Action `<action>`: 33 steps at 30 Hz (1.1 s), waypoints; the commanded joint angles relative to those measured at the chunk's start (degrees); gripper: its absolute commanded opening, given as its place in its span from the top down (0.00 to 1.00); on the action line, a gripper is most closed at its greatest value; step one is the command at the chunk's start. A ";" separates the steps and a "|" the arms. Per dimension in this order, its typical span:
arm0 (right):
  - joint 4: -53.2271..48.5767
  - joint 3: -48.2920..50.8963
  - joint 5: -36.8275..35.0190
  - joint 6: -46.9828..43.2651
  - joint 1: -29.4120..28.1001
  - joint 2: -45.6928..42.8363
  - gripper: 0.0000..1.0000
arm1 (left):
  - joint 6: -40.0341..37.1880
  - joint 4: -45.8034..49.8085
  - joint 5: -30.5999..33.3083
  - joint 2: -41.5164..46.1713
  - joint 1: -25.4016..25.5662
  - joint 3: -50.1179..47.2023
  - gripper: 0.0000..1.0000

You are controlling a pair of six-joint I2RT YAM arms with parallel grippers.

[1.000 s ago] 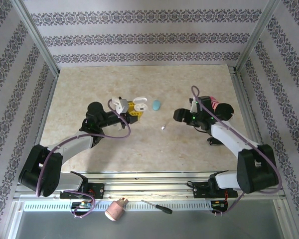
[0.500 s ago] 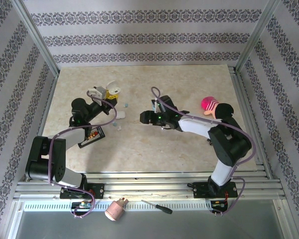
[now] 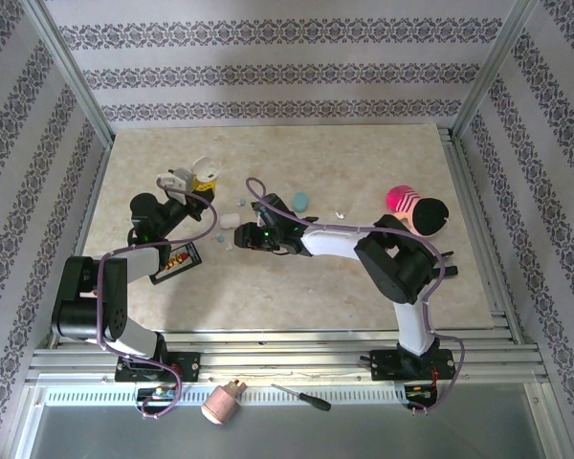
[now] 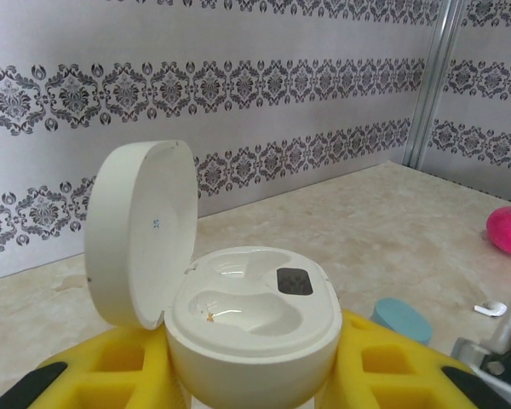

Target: Insert the wireless bluetooth earbuds into the charging case

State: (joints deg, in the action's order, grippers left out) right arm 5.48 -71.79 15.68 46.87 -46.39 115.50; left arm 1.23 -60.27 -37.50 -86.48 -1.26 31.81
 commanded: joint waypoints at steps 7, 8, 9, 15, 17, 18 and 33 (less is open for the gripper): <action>-1.64 -6.56 0.69 2.06 -0.72 5.69 0.63 | -2.10 -4.94 -0.32 0.01 -1.83 -1.17 0.75; -1.81 -7.18 0.97 2.14 -0.73 6.22 0.64 | -2.11 -4.99 -0.30 -0.01 -1.91 -1.31 0.75; -1.94 -7.54 1.18 2.30 -0.79 6.68 0.65 | -2.20 -5.03 -0.32 -0.09 -2.06 -1.31 0.75; -2.40 -8.84 1.57 3.03 -1.07 8.64 0.66 | -2.38 -5.56 -0.91 -0.22 -2.43 -1.90 0.76; -2.43 -9.16 1.95 3.27 -1.18 9.18 0.66 | -2.49 -5.98 -1.02 -0.51 -2.50 -2.10 0.76; -2.39 -9.44 2.19 3.36 -1.16 9.42 0.66 | -2.55 -6.31 -1.09 -0.90 -2.53 -2.26 0.76; -3.45 -12.39 5.32 3.36 -1.51 12.10 0.69 | -1.23 -9.40 -2.06 -2.23 -3.47 -2.56 0.76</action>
State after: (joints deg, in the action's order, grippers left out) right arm 3.14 -82.54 19.81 49.80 -47.16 126.17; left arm 0.03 -65.71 -38.52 -88.53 -3.88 29.47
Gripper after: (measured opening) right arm 0.310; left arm 0.347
